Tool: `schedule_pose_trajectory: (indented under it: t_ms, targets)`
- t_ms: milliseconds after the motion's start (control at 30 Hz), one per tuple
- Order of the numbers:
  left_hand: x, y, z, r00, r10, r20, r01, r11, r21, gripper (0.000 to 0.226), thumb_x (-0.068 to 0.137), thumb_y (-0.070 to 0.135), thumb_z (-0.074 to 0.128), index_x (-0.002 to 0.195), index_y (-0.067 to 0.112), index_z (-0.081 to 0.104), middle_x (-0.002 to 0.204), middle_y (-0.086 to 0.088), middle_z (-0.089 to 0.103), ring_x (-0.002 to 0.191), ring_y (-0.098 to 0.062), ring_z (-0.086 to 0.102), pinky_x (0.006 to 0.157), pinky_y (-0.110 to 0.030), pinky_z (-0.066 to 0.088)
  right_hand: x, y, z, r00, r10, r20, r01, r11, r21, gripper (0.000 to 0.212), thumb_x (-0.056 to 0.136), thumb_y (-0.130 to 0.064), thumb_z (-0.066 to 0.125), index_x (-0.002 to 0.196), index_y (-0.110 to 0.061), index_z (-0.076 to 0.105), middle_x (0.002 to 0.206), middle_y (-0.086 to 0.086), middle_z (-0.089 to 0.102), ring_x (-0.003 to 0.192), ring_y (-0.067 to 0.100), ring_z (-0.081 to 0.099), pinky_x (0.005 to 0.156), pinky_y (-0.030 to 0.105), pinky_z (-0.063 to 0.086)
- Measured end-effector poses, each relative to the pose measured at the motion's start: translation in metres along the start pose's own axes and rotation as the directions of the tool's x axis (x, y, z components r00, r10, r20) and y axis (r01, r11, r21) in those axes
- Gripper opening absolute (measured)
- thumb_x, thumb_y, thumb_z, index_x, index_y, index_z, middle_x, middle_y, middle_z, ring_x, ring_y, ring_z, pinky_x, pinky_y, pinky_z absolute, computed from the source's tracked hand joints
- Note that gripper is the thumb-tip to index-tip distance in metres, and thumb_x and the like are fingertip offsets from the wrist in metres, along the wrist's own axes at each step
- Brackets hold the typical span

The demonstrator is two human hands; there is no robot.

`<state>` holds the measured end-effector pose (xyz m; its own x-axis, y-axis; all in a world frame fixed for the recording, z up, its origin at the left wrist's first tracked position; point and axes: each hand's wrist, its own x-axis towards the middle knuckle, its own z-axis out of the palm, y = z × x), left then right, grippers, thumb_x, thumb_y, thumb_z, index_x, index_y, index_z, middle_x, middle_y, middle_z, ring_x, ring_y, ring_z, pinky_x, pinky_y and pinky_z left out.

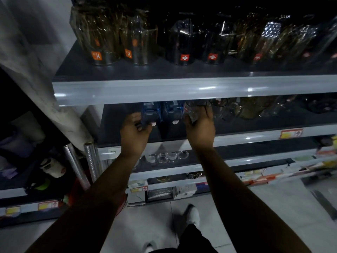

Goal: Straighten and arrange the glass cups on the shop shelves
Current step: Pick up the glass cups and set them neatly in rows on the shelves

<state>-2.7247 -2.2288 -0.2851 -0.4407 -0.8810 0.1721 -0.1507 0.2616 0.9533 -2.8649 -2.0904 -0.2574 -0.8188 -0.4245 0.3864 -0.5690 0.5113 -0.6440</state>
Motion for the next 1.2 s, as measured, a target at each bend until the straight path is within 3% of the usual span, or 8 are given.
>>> schedule_pose_trajectory:
  t_ms: [200,400,533,633,733,833,1067,1200]
  targets:
    - [-0.038,0.008,-0.005,0.995,0.042,0.087,-0.035,0.995,-0.088,0.033,0.081,-0.007,0.076,0.108,0.009,0.064,0.097,0.006,0.068,0.086,0.003,0.067,0.083,-0.011,0.051,0.032,0.006,-0.011,0.965,0.074,0.253,0.005,0.954,-0.299,0.039,0.101,-0.035,0.057,0.124,-0.005,0.063,0.118,0.021,0.068,0.102,0.039,0.068,0.087,0.043,0.056]
    - [-0.079,0.026,-0.001,0.956,-0.035,0.291,0.071,0.991,-0.114,0.027,0.086,0.003,0.075,0.109,0.015,0.067,0.102,-0.001,0.073,0.095,-0.008,0.069,0.089,-0.02,0.054,0.017,0.023,-0.023,0.979,-0.074,0.191,0.083,0.996,-0.042,0.027,0.098,-0.031,0.063,0.106,-0.008,0.074,0.104,0.011,0.076,0.095,0.022,0.071,0.085,0.032,0.056]
    - [-0.093,0.04,0.016,0.949,-0.049,0.311,0.087,0.99,-0.109,0.026,0.089,0.005,0.073,0.113,0.011,0.067,0.104,-0.001,0.073,0.093,0.0,0.068,0.088,-0.017,0.053,-0.008,0.027,-0.05,0.981,-0.184,0.055,0.172,0.97,0.171,0.011,0.094,-0.015,0.07,0.098,-0.006,0.074,0.093,0.004,0.072,0.08,-0.003,0.059,0.074,-0.001,0.037]
    - [-0.098,0.057,0.035,0.948,-0.098,0.302,0.146,0.979,-0.143,0.035,0.09,0.012,0.073,0.123,0.011,0.061,0.115,-0.003,0.069,0.101,-0.001,0.068,0.085,-0.015,0.054,-0.021,0.035,-0.068,0.995,-0.104,-0.01,0.102,0.944,0.313,0.015,0.094,-0.025,0.071,0.087,-0.013,0.067,0.083,-0.003,0.064,0.073,0.001,0.059,0.069,0.009,0.042]
    - [-0.097,0.073,0.056,0.873,-0.211,0.44,0.378,0.862,-0.337,0.058,0.085,0.037,0.078,0.134,0.017,0.054,0.126,-0.006,0.067,0.111,-0.019,0.07,0.095,-0.037,0.057,-0.033,0.038,-0.091,0.998,0.061,0.034,-0.07,0.808,0.584,0.02,0.096,-0.027,0.069,0.086,-0.01,0.066,0.079,0.006,0.067,0.072,0.021,0.066,0.066,0.032,0.054]
    - [-0.098,0.089,0.08,0.778,-0.253,0.575,0.54,0.737,-0.407,0.06,0.086,0.045,0.071,0.137,0.017,0.053,0.126,-0.013,0.069,0.112,-0.034,0.069,0.095,-0.047,0.057,-0.038,0.046,-0.109,0.988,0.079,0.132,-0.149,0.698,0.7,0.019,0.097,-0.021,0.068,0.091,-0.004,0.066,0.077,0.01,0.069,0.068,0.019,0.067,0.062,0.029,0.054]
    - [-0.099,0.096,0.11,0.825,-0.337,0.453,0.531,0.735,-0.422,0.068,0.082,0.049,0.077,0.133,0.01,0.055,0.124,-0.018,0.069,0.095,-0.027,0.074,0.075,-0.034,0.059,-0.037,0.073,-0.116,0.949,0.053,0.311,-0.275,0.619,0.736,0.011,0.095,-0.016,0.07,0.088,-0.007,0.07,0.082,0.011,0.073,0.073,0.024,0.069,0.071,0.043,0.059]
    - [-0.088,0.106,0.101,0.908,-0.245,0.34,0.329,0.919,-0.216,0.058,0.079,0.041,0.083,0.126,0.027,0.053,0.121,-0.005,0.069,0.095,-0.019,0.074,0.074,-0.033,0.059,-0.028,0.088,-0.111,0.923,0.084,0.375,-0.311,0.738,0.599,0.022,0.085,-0.024,0.079,0.096,-0.035,0.063,0.107,0.0,0.068,0.087,0.027,0.071,0.08,0.05,0.06]
